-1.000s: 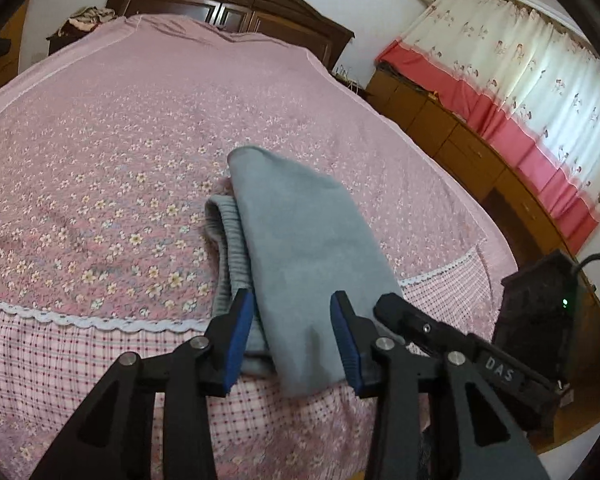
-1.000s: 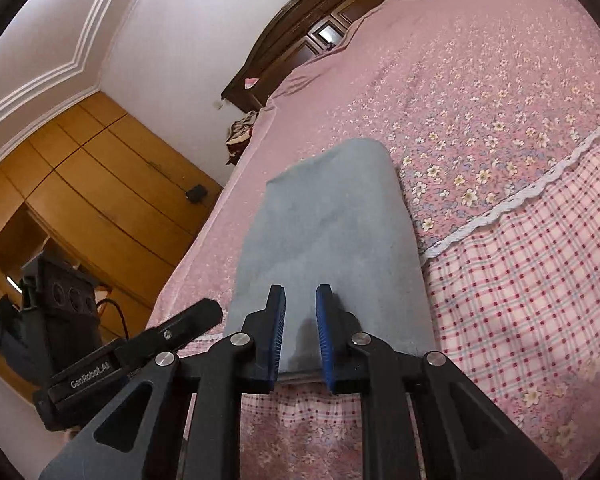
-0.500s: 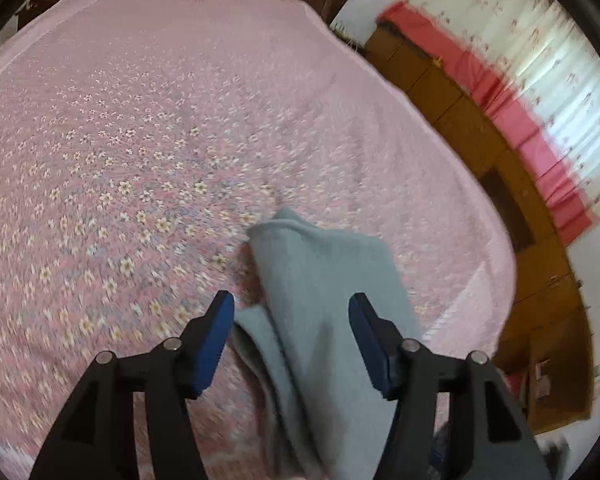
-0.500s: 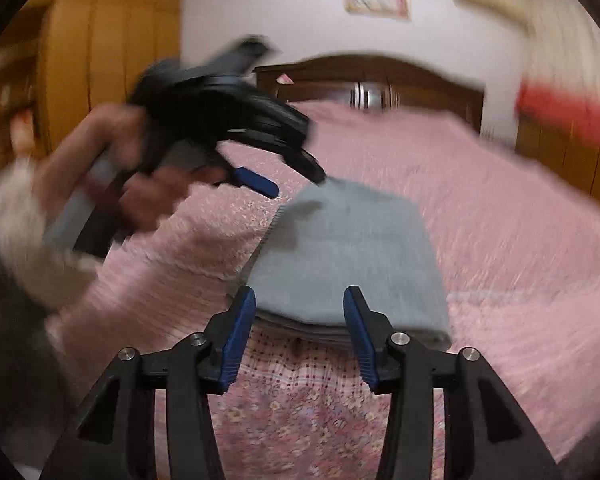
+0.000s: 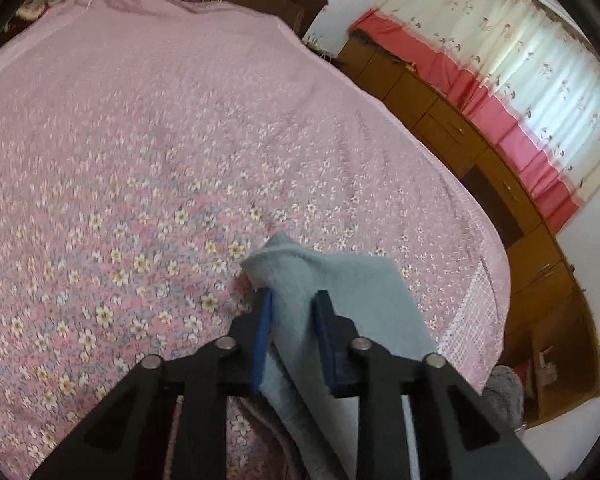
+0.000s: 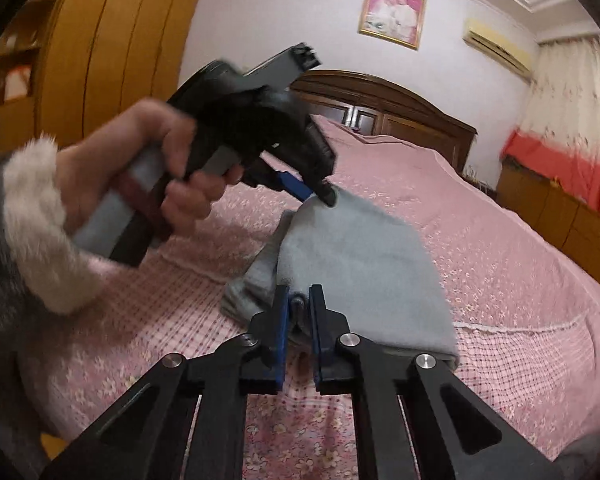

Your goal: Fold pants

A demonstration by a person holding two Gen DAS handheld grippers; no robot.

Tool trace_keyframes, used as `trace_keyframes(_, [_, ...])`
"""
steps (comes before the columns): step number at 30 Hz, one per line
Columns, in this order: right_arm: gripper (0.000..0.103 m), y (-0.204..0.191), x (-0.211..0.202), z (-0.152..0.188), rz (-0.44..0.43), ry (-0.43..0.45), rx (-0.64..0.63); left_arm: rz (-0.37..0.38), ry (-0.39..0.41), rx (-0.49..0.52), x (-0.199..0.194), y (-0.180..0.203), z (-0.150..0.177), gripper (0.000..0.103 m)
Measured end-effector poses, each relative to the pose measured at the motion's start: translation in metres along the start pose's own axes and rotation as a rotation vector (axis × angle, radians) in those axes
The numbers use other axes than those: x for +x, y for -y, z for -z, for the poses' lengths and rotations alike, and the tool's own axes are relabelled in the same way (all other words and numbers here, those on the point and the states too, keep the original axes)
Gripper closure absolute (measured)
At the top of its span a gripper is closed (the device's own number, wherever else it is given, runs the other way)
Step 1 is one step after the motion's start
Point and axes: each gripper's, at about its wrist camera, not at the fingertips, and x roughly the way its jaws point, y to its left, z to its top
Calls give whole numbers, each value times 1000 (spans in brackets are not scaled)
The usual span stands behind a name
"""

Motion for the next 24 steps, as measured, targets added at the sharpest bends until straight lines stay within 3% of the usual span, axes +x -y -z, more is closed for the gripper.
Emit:
trace_keyframes(4, [94,6,-7,-14,20,28,21,-31,40,71,-3,22,-6,89])
trace_keyframes(8, [94,5,-6,-30,-8,55,56,-28,78,80,-12,30,-15,91])
trace_keyframes(14, [94,-7,7,-19,-48,32,30,-36,83,17,-20,2,-11,91])
trace_keyframes(17, [93,-12,28,-11,-70,-33,15,-55,59,-18,-5,-11,-5,91])
trace_keyframes(20, [86,-8,29,-8,-111,-41,41,-59,52,-69,-3,-19,0,80])
trace_keyframes(22, [81,10,19,-15,-193,-18,114,-42,80,-92,-20,-22,2,70])
trace_keyframes(24, [75,32,6,-21,-259,15,197,-82,132,-66,-43,-13,3,61])
